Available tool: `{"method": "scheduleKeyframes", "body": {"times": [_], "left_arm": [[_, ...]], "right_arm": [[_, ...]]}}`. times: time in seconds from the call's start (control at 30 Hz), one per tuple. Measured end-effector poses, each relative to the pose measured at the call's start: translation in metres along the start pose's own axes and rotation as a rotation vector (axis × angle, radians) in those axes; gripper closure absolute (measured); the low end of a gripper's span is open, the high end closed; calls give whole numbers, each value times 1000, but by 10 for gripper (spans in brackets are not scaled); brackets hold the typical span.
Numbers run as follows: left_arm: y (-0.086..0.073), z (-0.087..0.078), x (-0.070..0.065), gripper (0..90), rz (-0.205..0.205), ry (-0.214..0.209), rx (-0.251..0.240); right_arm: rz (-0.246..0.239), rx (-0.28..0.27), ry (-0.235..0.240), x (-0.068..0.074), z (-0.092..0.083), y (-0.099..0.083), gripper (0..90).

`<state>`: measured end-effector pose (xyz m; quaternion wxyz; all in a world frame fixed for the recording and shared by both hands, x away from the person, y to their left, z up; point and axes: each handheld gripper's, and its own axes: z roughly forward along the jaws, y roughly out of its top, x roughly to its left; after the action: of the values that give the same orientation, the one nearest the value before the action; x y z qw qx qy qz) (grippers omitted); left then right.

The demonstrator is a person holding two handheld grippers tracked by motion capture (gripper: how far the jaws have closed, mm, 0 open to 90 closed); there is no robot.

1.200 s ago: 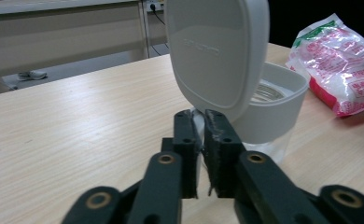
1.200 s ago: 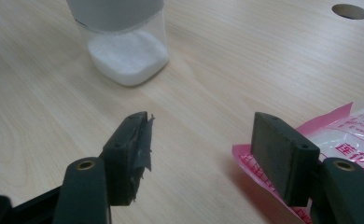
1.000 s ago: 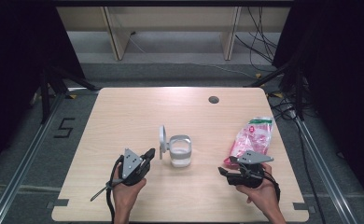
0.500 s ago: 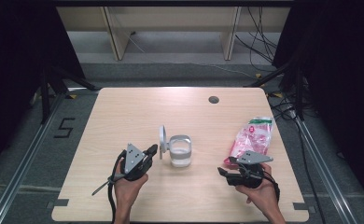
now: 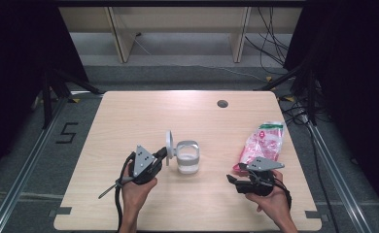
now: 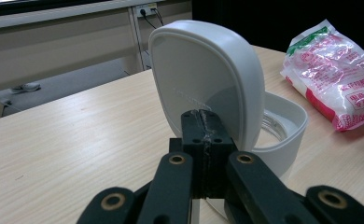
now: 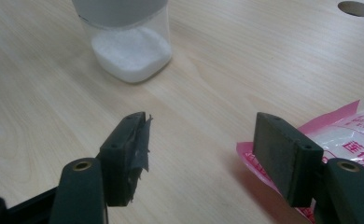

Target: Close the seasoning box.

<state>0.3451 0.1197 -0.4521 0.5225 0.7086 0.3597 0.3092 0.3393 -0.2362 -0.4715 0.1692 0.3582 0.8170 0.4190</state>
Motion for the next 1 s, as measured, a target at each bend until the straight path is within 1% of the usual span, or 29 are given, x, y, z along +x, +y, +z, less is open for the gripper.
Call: {"method": "scheduleKeyframes", "body": {"times": [0.07,0.1,0.13,0.17,0.2,0.33,0.43,0.5,0.63,0.7,0.77,0.83,0.93,0.97,1.0], "left_arm": [[1,0,0,890,1,0,-3],[1,0,0,890,-6,-2,-1],[2,0,0,889,4,-1,-2],[2,1,0,890,-2,-3,-1],[3,1,1,889,12,-3,1],[4,0,-1,889,11,-4,1],[5,1,-1,881,14,-5,-5],[5,1,-1,881,16,-7,-4],[6,1,-2,888,20,-7,-2],[7,2,-3,889,17,-18,3],[7,2,-4,891,26,-21,3],[8,3,-5,890,18,-23,2],[8,5,-6,890,26,-32,-7],[9,4,-7,890,27,-28,2],[9,5,-7,890,29,-30,1]], "right_arm": [[0,-2,-8,0,0,0,362],[3,0,-8,0,0,0,362],[8,2,-4,1,-1,0,362],[2,7,-3,1,-1,0,362],[-1,8,-1,1,-1,0,362],[3,8,0,1,-1,0,362],[-11,0,0,0,-1,0,361],[-6,-8,-6,1,0,-1,361],[-2,-1,-1,1,-1,-1,361],[-1,-5,-3,1,-1,-1,361],[-2,-7,-2,1,-1,-1,361],[-4,-9,-5,1,-1,-1,361],[-5,0,2,1,-2,-1,360],[4,5,9,1,-2,-1,360],[4,6,14,1,-2,-1,361]]}}
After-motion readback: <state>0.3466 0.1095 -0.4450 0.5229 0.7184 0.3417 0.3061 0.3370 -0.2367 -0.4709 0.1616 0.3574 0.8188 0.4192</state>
